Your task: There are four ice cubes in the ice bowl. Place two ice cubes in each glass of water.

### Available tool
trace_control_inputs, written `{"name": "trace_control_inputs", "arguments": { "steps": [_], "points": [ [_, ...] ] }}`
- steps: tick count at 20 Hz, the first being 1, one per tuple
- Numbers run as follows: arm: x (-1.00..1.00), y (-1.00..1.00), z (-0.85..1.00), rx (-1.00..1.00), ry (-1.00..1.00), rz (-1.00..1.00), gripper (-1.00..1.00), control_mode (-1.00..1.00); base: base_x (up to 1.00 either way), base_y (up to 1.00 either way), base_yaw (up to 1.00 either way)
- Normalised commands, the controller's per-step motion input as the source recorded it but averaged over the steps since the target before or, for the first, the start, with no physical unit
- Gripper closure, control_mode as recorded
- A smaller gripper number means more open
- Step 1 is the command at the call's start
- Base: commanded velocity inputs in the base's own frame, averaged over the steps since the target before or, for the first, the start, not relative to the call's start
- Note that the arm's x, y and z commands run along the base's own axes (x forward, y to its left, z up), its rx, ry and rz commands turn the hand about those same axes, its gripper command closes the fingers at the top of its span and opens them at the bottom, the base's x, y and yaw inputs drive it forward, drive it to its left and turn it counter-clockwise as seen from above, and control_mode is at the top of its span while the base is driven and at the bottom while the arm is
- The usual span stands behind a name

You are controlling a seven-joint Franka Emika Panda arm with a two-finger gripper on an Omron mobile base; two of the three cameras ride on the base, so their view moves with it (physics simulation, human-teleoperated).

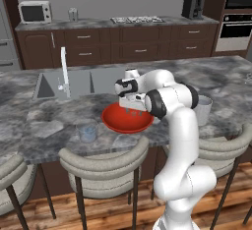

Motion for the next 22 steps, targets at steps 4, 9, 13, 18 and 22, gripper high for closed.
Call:
{"name": "trace_control_inputs", "arguments": {
  "steps": [4, 9, 13, 18, 22],
  "points": [
    [0.00, 0.00, -0.20, 0.00, -0.01, -0.02, -1.00, -1.00, 0.00, 0.00, 0.00],
    [0.00, 0.00, -0.20, -0.01, -0.09, -0.04, -1.00, -1.00, 0.00, 0.00, 0.00],
    [-0.01, 0.00, -0.30, -0.01, -0.10, -0.05, -1.00, -1.00, 0.00, 0.00, 0.00],
    [-0.06, 0.00, -0.18, 0.00, -0.10, -0.04, 1.00, -1.00, 0.00, 0.00, 0.00],
    [-0.16, 0.00, -0.13, 0.00, -0.09, -0.03, 1.00, -1.00, 0.00, 0.00, 0.00]
  ]
}}
